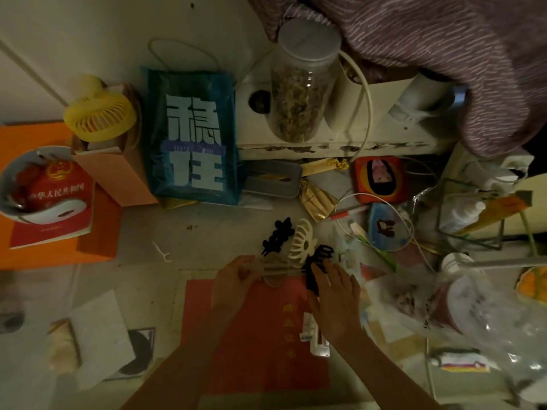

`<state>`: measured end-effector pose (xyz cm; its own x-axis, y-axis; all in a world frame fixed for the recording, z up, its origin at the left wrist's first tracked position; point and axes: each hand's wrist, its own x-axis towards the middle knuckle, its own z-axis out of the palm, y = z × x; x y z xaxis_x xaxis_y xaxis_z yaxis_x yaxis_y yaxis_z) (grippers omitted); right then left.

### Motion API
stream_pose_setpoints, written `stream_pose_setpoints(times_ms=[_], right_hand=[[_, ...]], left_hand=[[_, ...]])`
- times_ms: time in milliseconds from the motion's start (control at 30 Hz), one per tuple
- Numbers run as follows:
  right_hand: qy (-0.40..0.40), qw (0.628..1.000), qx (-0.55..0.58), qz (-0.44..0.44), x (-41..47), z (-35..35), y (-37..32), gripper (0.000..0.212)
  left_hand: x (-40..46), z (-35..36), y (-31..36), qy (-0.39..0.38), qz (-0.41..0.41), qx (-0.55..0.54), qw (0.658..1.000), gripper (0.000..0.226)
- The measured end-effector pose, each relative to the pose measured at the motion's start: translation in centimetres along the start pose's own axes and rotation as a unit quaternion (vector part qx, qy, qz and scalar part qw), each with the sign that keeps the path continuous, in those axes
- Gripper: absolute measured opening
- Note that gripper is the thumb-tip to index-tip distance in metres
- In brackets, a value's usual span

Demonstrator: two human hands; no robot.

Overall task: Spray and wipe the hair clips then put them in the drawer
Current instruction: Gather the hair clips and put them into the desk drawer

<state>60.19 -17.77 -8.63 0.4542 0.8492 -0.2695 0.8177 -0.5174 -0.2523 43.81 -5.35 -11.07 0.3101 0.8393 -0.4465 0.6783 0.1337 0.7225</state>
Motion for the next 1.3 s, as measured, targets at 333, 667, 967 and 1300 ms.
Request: stream_pose_setpoints(times_ms=[333,667,967,1300], right_hand=[[0.008,0.999,0.035,-0.003,0.9,-0.1,0.1,0.05],[-0.022,0.993,0.049,-0.108,6.1,-1.4,-1.4,0.062],[-0.068,0.983,0.038,-0.164,10.7,0.2,-2.5,0.067],[-0.065,0.982,-0.006,-0.179,13.4,2.5,-3.3,0.055]], left_hand=[[-1.8,-1.4,-0.6,0.04,-0.024,-0.143,0.989,0.03],[-3.7,-4.3,-1.7,0.104,-0.02,-0.196,0.975,0.023],[-4.1,-4.9,-2.6,0.122,-0.008,-0.205,0.971,0.027],[-3.6,-5.0,-3.7,0.121,0.002,-0.214,0.969,0.031]])
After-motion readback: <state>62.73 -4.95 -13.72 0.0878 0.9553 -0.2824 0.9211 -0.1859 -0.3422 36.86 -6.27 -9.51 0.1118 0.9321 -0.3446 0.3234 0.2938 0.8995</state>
